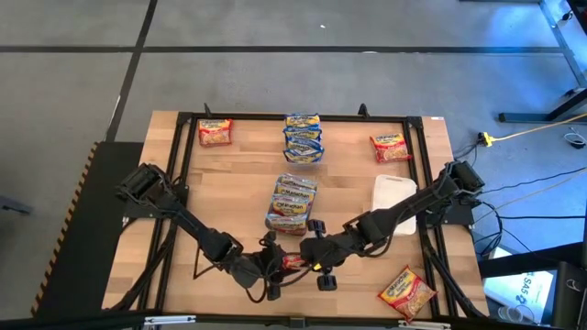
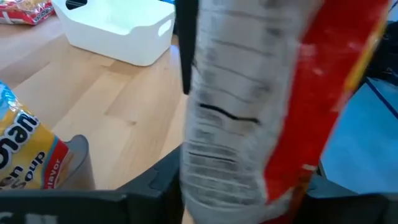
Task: Sort Maruchan noodles
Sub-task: Put the red noodle pack into the white bin
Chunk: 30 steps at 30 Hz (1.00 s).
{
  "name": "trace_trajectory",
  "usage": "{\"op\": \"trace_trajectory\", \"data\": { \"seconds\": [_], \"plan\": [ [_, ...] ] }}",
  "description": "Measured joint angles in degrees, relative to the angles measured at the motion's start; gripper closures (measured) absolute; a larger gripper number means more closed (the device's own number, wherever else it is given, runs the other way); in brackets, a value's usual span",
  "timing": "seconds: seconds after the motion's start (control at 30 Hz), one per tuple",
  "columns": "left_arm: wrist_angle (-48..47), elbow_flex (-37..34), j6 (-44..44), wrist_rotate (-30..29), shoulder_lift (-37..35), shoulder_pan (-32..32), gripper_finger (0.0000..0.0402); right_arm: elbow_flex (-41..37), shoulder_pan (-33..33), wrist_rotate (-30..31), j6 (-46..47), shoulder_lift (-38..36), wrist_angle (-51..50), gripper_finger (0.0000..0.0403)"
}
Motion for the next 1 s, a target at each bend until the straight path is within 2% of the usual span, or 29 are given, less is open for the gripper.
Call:
{"op": "trace_trajectory", "data": {
  "seconds": [0.13,0.23,0.4,0.57,0.73,1.0],
  "plan": [
    [-0.24,0.00,0.16,1.80,-0.63,0.13,0.0216,-0.06,0.04,0.95,-1.25,-0.93,-1.30,0.0334],
    [-0.88,0.04,0.11,3.06,-2.23,-0.12,0.0212,-0.06,0.59,1.15,-1.17,-3.95,-3.17,0.0330],
    [-3.46,0.05,-0.03,4.19,-4.83,-1.71,0.0213,-0.02,2.37,6.31,1.84,-11.22,-15.90,0.0325],
    [-3.89,0.09,0.91,2.86,-4.81,-3.26,0.0213,-0.81,4.30,11.46,7.89,-19.31,-29.40,0.0329],
    [-4.39,0.07,0.10,3.39,-4.20,-3.37,0.0213,-7.55,4.89,14.60,13.97,-29.09,-38.02,0.0324],
    [-4.07,0.09,-0.96,3.55,-4.27,-3.28,0.0212,-25.23,4.85,15.37,15.38,-48.87,-39.49,0.0324]
  ]
}}
